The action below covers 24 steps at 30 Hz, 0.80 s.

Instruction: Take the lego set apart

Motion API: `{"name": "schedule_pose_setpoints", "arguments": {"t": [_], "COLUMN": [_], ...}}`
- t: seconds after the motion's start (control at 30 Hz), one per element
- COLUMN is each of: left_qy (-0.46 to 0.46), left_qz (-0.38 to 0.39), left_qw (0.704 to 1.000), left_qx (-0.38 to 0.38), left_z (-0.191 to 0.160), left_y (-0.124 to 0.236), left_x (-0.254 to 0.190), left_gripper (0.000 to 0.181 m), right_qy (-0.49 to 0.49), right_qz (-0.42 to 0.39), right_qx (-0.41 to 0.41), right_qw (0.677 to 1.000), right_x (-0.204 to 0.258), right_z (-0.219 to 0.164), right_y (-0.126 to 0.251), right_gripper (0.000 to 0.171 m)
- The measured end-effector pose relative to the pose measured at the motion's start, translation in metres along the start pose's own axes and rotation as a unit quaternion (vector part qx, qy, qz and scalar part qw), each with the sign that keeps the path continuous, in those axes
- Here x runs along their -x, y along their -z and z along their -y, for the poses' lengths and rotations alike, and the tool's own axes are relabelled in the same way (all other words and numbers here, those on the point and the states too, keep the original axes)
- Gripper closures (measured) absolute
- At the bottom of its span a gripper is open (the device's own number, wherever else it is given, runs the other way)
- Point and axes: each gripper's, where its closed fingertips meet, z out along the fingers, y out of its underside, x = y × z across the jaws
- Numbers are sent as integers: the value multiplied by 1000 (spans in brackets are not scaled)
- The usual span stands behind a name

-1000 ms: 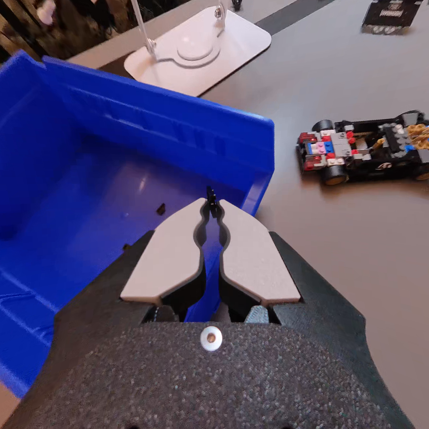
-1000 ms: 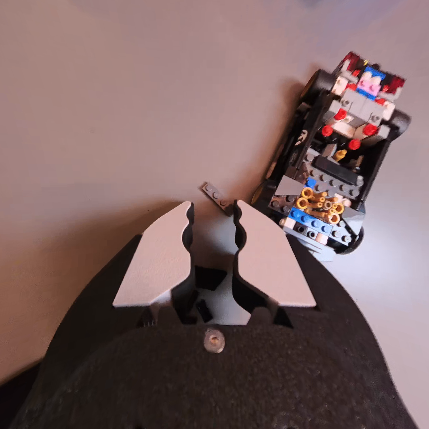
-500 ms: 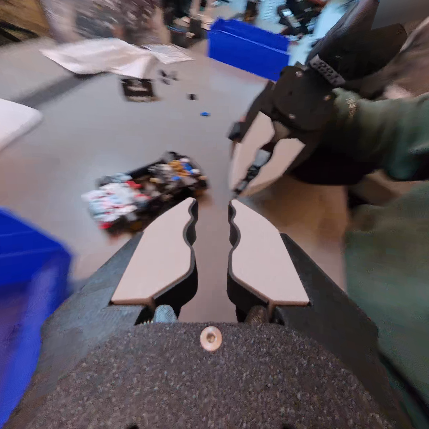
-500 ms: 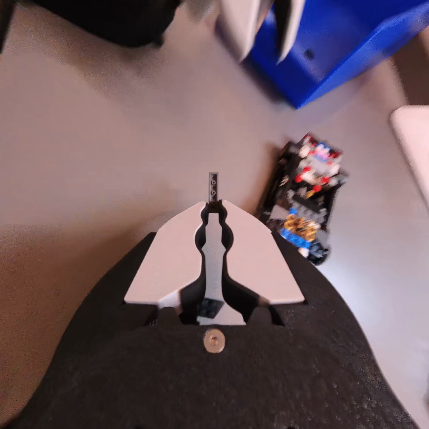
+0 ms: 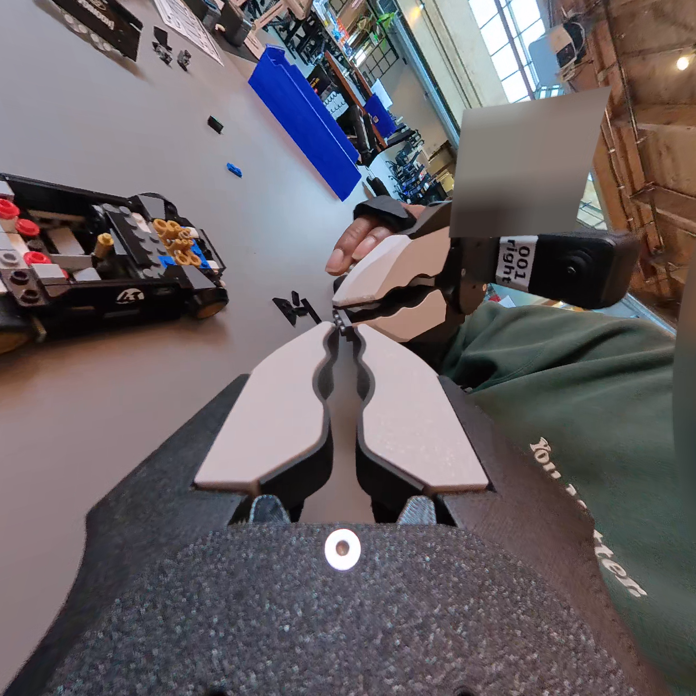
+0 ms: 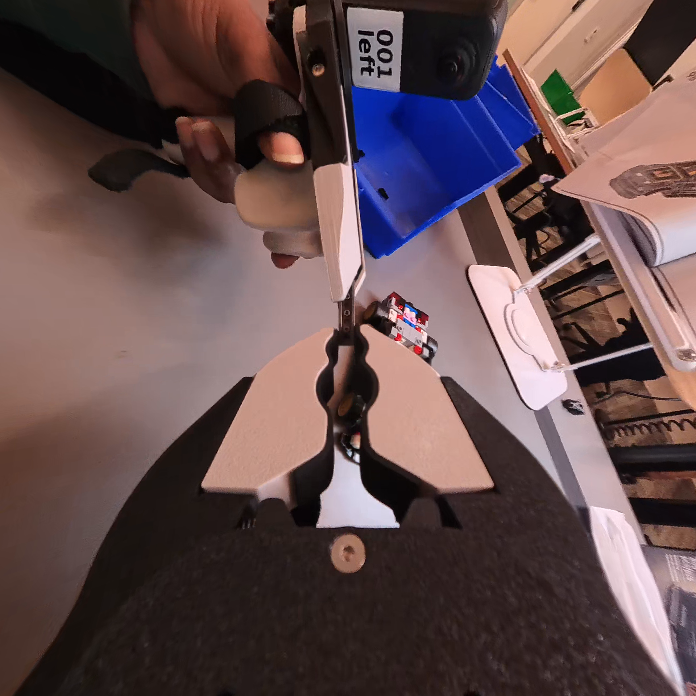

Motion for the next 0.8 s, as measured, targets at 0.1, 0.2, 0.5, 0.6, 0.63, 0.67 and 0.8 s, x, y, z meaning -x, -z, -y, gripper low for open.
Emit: {"name": "schedule_pose_setpoints", "arguments": {"t": [0.1, 0.2, 0.5, 0.6, 0.63, 0.67, 0.8], "left_qy": [-24, -91, -252, -212, -197, -186, -195], "left_qz": [3, 62, 546, 564, 559, 555, 554], "left_qw": [1000, 994, 799, 797, 805, 810, 809], "left_qx": [-9, -23, 18, 31, 36, 35, 3], "left_z": [2, 15, 63, 56, 52, 50, 58], "left_y": [1, 12, 160, 173, 173, 173, 172], "left_x": [1, 6, 94, 111, 114, 117, 113], "left_gripper": [176, 176, 176, 177, 176, 164, 128], "right_qy": [18, 0, -182, -187, -189, -191, -194], "right_qz": [-17, -35, 214, 237, 246, 251, 249], "right_qx": [-5, -5, 185, 196, 199, 205, 219], "right_qw": [1000, 999, 942, 933, 929, 927, 923], "right_x": [-3, -17, 13, 26, 30, 33, 39], "right_z": [3, -1, -122, -129, -128, -128, -126], "right_y": [2, 9, 62, 58, 56, 54, 44], "right_gripper": [163, 161, 141, 140, 136, 131, 130]}}
